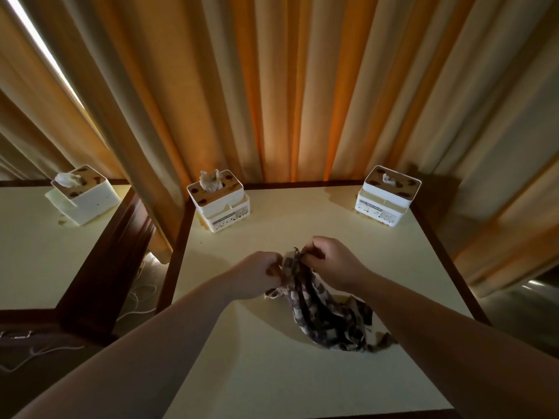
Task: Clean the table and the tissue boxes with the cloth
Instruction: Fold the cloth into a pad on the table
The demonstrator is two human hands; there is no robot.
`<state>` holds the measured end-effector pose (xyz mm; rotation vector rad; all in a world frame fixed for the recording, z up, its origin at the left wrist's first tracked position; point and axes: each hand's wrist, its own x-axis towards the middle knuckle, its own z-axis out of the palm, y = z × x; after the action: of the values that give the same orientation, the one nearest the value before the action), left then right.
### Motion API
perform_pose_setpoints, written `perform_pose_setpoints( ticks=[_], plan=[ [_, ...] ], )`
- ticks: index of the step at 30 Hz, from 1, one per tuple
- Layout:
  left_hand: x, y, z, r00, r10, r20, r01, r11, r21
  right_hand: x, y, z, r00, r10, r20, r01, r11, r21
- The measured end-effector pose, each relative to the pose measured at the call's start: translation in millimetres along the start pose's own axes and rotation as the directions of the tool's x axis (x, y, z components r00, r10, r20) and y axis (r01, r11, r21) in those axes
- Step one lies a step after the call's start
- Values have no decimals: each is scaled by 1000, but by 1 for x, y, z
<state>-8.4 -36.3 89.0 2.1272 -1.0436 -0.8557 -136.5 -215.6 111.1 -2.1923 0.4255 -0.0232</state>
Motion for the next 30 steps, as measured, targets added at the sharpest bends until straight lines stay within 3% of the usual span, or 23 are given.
perform_pose_setpoints(
  ticks=[5, 10, 19, 30],
  plan=[
    [7, 24, 5, 997, 11, -75, -13, 999, -33, 0, -13, -28, 998, 19, -62, -13, 995, 96],
    [15, 46, -4, 988, -13, -152, -2, 995, -101, -4, -18, -54, 1000, 21, -18, -19, 990, 141],
    [20, 92, -35, 983, 127, -131, -135, 989, -56, -6, -39, -90, 996, -88, 5, 87, 987, -138],
    [2, 142, -87, 978, 208, -24, -204, 972, 119, -9, -93, -150, 950, -283, -135, 254, 947, -195]
  ],
)
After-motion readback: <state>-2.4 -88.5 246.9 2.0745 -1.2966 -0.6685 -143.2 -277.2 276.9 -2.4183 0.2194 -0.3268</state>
